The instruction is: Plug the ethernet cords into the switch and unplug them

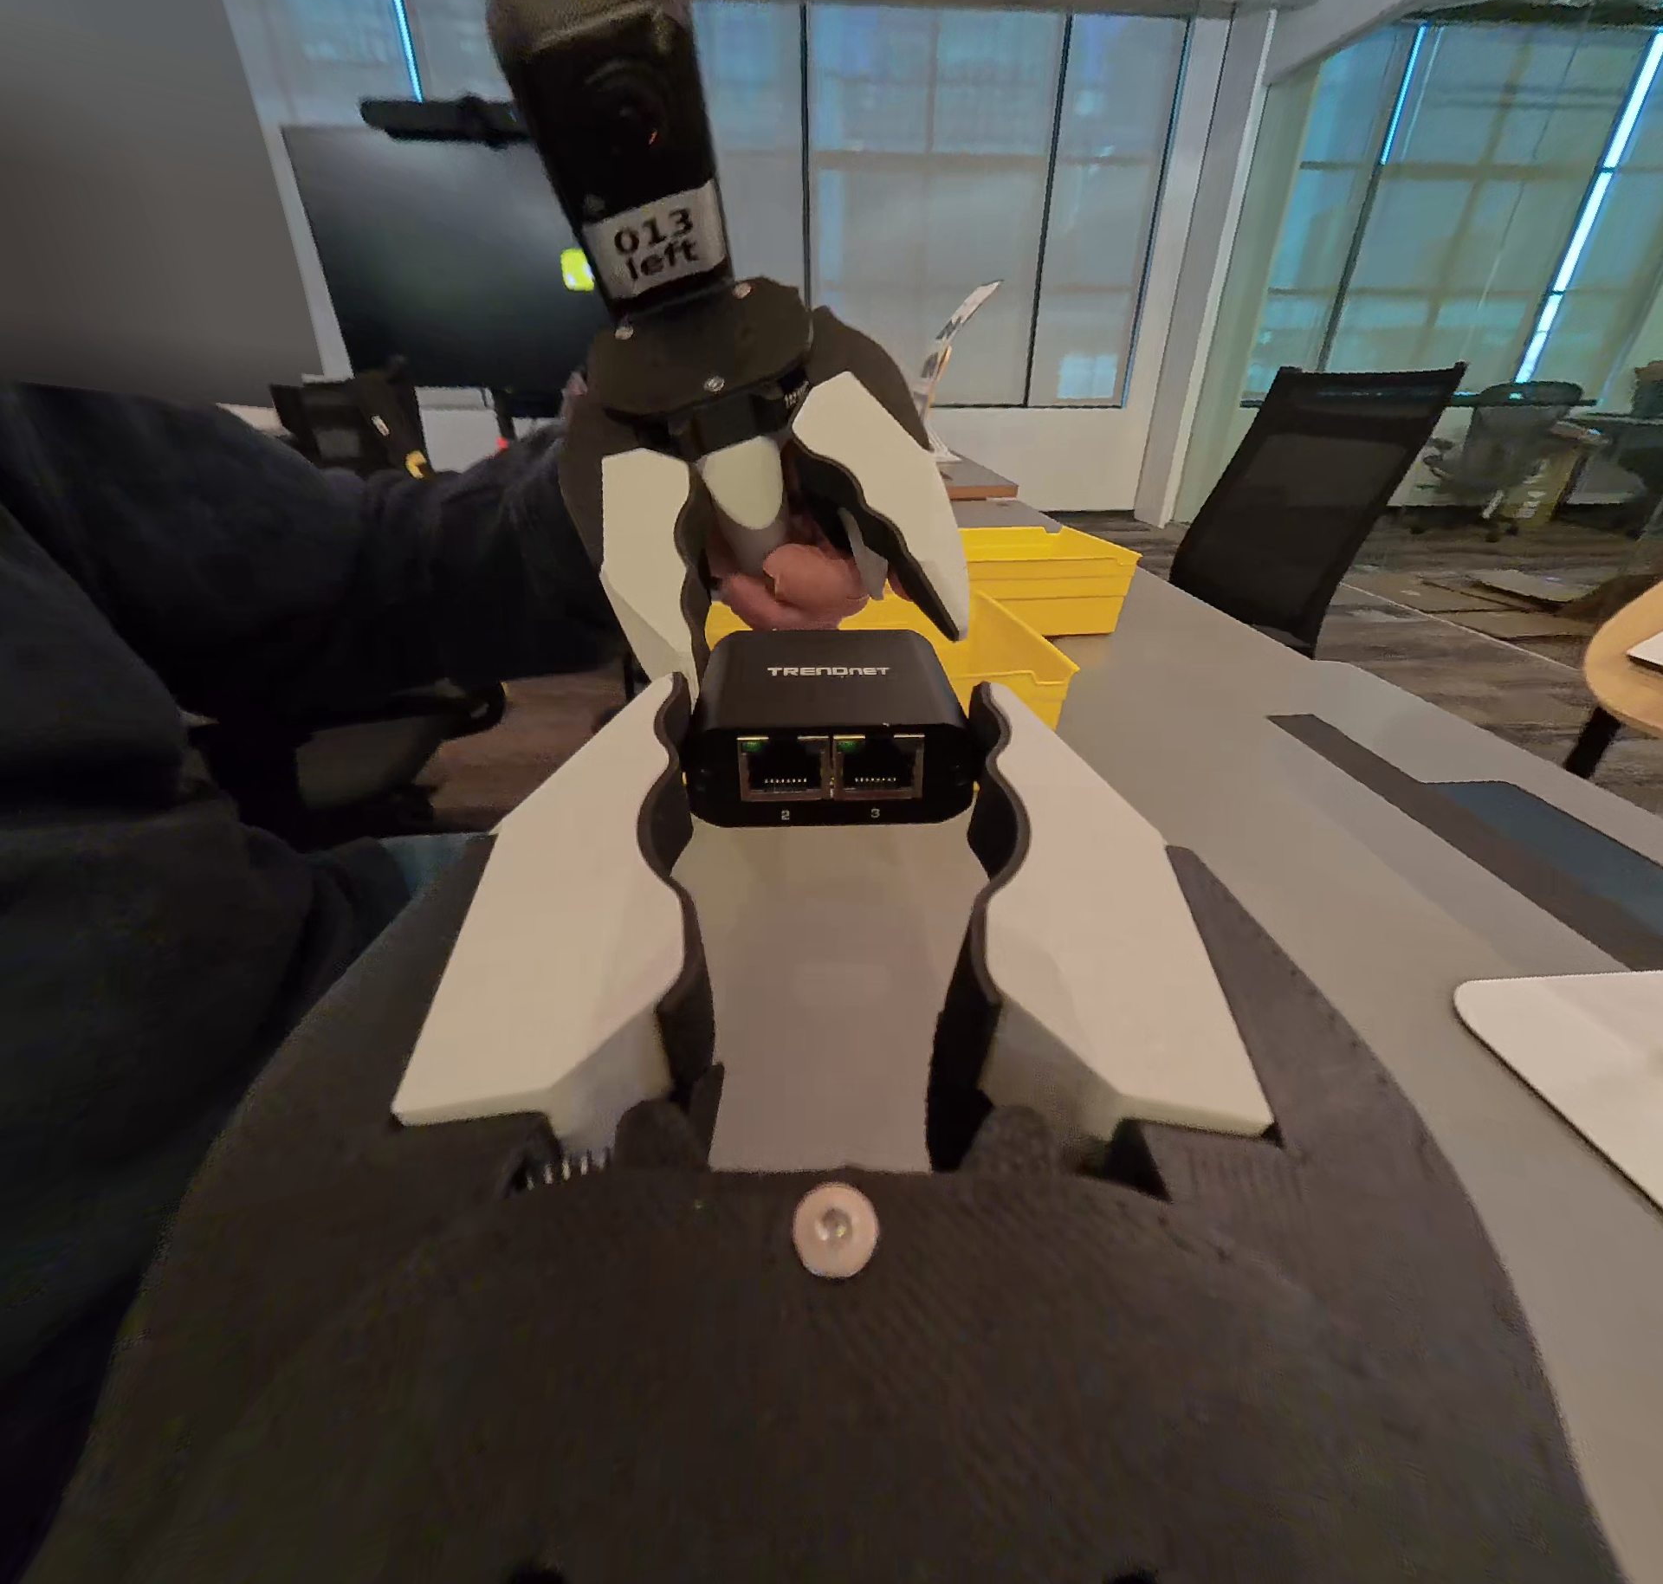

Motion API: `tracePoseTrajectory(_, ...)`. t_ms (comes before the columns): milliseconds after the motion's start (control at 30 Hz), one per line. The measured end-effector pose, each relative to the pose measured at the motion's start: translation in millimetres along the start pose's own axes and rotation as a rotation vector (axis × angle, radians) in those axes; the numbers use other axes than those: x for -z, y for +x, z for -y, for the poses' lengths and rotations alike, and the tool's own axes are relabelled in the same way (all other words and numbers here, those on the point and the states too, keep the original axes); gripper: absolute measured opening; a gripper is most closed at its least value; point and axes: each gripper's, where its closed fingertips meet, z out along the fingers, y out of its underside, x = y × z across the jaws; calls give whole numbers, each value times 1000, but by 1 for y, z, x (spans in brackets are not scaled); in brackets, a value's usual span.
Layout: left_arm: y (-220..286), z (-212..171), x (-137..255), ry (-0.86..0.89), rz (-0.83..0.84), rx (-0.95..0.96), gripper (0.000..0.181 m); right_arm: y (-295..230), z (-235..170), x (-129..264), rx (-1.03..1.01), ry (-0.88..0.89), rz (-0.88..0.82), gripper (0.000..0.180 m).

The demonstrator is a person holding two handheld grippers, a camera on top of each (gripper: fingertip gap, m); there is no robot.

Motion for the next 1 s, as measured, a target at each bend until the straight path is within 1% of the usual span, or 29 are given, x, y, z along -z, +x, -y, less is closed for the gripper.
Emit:
tracePoseTrajectory(133,3,3,-3,2,133,-150,68,-2,5,3,-70,52,42,58)
tracePoseTrajectory(233,0,14,-7,1,329,-394,67,-8,5,1,-131,60,95,58)
tracePoseTrajectory(333,5,23,-11,-4,451,-615,52,-14,3,-2,-174,56,130,59)
tracePoseTrajectory(367,6,23,-13,-7,470,-660,41,-16,3,-3,-184,55,138,59)
tracePoseTrajectory(400,9,23,-15,4,467,-685,30,-17,3,-3,-195,58,143,59)
tracePoseTrajectory(433,9,25,-15,20,486,-697,28,-17,5,-3,-208,65,147,59)
tracePoseTrajectory(567,11,28,-14,27,521,-767,25,-20,7,-2,-245,71,176,58)
tracePoseTrajectory(767,14,34,-13,47,501,-768,24,-26,5,-5,-247,27,219,62)
tracePoseTrajectory(800,12,34,-13,40,508,-779,24,-27,5,-5,-253,28,226,59)
tracePoseTrajectory(1000,13,33,-13,24,476,-789,24,-27,4,-7,-236,10,212,59)
